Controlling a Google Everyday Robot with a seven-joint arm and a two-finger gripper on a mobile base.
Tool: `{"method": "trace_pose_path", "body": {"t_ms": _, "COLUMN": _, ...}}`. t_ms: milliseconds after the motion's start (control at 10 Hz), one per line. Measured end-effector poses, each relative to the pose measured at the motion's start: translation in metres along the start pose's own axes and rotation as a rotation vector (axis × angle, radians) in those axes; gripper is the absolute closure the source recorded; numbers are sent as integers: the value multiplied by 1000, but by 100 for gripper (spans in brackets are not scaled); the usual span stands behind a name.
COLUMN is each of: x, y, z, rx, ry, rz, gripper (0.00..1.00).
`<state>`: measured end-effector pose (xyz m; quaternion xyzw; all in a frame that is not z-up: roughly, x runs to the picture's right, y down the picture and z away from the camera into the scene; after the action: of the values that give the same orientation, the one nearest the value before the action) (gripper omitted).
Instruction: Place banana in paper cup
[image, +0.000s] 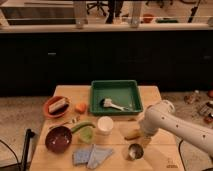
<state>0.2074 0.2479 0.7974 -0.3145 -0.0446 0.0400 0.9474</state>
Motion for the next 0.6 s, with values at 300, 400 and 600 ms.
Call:
{"method": "trace_pose_path", "body": {"t_ms": 300, "x": 1, "y": -5, "z": 4, "rx": -12, "ry": -4, "rz": -8, "gripper": 40}}
{"method": "trace_pose_path", "body": {"t_ms": 400, "x": 4, "y": -5, "z": 6, "rx": -17, "ry": -6, "rz": -4, "gripper": 49}}
{"method": "trace_pose_path", "body": {"t_ms": 600, "x": 11, "y": -4, "z": 12, "rx": -31, "ry": -10, "rz": 6, "gripper": 70}}
